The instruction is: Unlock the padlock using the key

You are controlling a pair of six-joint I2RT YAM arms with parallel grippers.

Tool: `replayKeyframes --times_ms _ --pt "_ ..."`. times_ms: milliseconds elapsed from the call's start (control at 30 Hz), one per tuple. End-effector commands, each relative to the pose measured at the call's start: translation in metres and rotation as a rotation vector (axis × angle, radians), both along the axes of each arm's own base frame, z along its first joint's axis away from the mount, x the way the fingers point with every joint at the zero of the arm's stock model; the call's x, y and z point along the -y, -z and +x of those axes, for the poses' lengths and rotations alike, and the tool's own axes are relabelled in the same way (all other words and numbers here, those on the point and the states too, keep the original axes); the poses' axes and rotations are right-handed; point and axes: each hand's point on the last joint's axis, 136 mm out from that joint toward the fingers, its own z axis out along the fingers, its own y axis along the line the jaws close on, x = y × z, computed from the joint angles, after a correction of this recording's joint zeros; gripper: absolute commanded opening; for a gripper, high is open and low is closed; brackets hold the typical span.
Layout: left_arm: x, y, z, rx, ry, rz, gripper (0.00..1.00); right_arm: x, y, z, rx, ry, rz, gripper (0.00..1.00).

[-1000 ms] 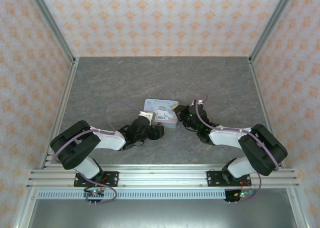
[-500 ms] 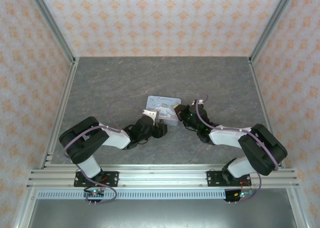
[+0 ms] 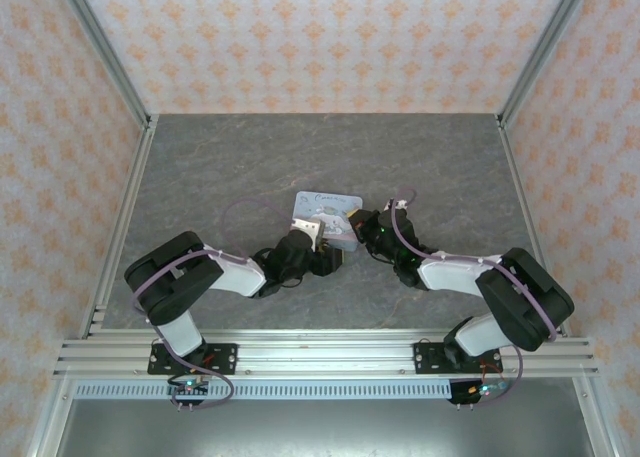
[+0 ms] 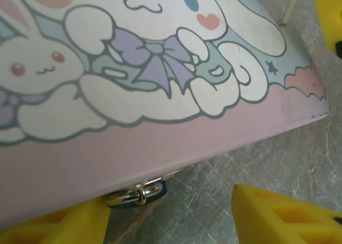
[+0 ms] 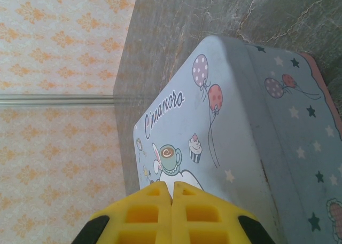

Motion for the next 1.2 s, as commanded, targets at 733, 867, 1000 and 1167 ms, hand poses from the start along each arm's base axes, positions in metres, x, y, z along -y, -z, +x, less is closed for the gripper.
replayKeyframes --times_ms 733,867,1000,1167 --pt "0.018 -0.036 0.011 0.007 -0.089 -0.290 0.57 0.010 0.012 0.001 -0.017 0.038 -0.019 0.00" --pt "0.021 -0.032 0.013 -0.004 -0.102 -0.334 0.57 0.009 0.012 0.001 -0.017 0.036 -0.013 0.00" --pt "0.022 -0.025 0.013 -0.030 -0.125 -0.391 0.57 0.009 0.011 0.001 -0.016 0.037 -0.012 0.00" --pt "0.023 -0.016 0.010 -0.038 -0.137 -0.355 0.57 0.010 0.011 0.001 -0.016 0.036 -0.016 0.00"
